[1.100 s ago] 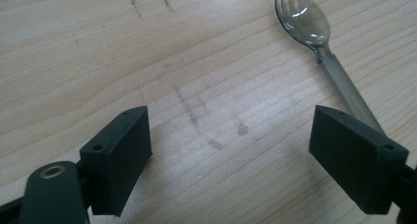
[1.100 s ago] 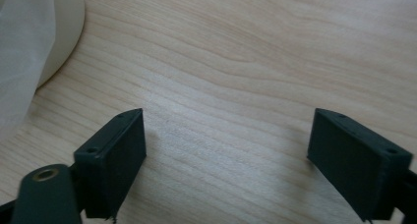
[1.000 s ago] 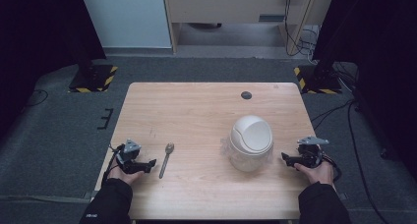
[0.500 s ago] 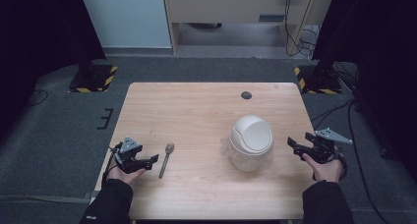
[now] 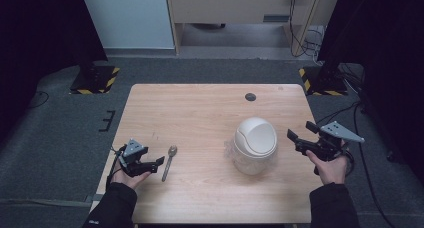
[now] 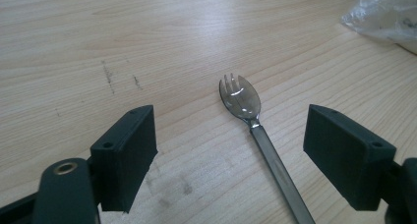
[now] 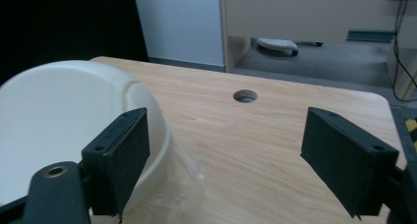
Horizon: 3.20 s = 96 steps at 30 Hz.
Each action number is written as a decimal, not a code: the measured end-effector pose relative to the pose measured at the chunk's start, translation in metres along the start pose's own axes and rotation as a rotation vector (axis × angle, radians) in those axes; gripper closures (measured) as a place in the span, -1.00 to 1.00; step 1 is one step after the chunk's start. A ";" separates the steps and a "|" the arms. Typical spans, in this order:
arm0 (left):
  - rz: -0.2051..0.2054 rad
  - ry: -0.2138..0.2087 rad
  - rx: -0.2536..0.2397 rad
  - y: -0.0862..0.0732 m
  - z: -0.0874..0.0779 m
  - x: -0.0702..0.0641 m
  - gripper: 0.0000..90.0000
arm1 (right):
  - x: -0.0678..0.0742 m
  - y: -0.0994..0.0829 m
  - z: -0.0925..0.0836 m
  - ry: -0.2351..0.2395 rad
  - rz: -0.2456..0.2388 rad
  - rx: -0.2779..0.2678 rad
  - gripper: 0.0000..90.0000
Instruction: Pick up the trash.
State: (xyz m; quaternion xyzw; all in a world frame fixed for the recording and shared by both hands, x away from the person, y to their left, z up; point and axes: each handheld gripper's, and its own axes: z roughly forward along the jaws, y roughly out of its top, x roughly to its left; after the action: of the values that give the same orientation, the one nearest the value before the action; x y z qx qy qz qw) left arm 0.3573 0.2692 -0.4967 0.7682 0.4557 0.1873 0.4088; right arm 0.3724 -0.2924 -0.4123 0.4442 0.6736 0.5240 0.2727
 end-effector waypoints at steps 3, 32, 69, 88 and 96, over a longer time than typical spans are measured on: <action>-0.002 -0.003 -0.005 0.000 0.000 -0.001 -0.56 | 0.009 0.004 0.004 0.024 -0.016 -0.002 -0.62; 0.008 -0.009 0.011 -0.001 0.003 -0.004 -0.56 | 0.039 -0.013 0.045 0.105 -0.032 0.068 -0.75; -0.022 -0.019 0.014 0.003 0.006 -0.012 -0.45 | 0.002 -0.019 0.001 0.050 0.068 0.045 -0.68; -0.028 0.021 0.147 0.006 0.042 -0.028 -0.16 | -0.029 -0.064 0.003 -0.096 0.078 0.166 -0.58; -0.003 0.059 0.194 0.006 0.055 -0.032 0.01 | -0.030 -0.068 0.007 -0.100 0.058 0.201 -0.56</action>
State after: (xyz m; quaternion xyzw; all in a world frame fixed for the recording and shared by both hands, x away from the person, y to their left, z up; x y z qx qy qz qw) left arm 0.3807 0.2152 -0.5220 0.7976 0.4847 0.1646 0.3192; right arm 0.3707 -0.3192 -0.4816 0.5141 0.6951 0.4386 0.2451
